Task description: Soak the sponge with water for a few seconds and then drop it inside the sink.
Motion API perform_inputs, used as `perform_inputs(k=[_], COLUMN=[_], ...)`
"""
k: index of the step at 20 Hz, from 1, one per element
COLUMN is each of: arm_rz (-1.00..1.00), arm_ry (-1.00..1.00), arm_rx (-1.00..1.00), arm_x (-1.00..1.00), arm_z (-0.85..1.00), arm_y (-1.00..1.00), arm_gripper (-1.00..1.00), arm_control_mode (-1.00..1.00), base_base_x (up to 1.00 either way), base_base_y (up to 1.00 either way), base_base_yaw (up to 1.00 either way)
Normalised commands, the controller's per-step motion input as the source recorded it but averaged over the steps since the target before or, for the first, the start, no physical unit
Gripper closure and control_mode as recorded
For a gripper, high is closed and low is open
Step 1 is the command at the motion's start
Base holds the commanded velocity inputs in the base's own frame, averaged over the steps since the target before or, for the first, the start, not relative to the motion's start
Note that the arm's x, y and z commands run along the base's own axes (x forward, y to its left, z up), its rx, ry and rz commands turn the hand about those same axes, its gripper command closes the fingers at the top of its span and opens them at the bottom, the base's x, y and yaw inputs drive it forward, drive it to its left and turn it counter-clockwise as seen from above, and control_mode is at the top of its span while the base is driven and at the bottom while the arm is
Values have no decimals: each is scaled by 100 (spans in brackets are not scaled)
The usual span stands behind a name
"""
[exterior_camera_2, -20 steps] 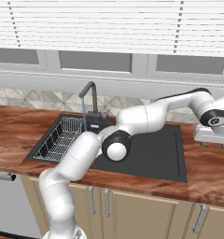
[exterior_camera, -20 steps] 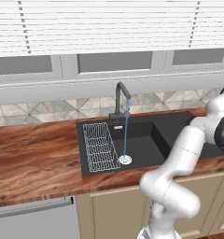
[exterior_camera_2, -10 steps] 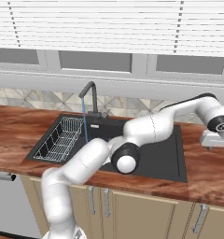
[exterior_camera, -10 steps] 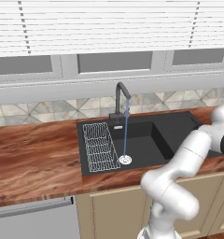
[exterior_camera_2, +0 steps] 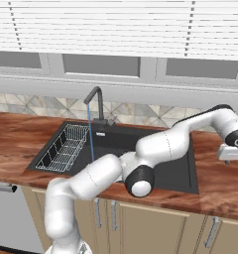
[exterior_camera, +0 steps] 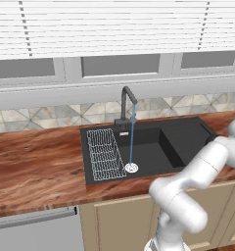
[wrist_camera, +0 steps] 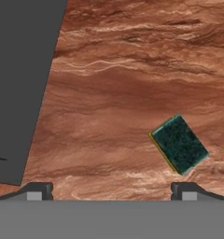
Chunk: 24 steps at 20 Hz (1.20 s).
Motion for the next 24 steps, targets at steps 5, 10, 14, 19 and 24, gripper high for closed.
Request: perform_inputs(k=[5,10,14,19,24], arm_rz=[4,5,4,3,3], arm_ry=[0,0,0,0,1], arm_rx=[0,0,0,0,0], arm_x=[7,11,13,19,32], arm_z=[-2,-12,-12,-1,0], arm_y=[-19,-21,-29,-39,-48], arm_gripper=[-100,-100,-100,-100,-100], arm_control_mode=[-100,-100,-100,-100,-100], base_base_x=[0,0,0,0,0], base_base_y=[0,0,0,0,0], base_base_yaw=[0,0,0,0,0])
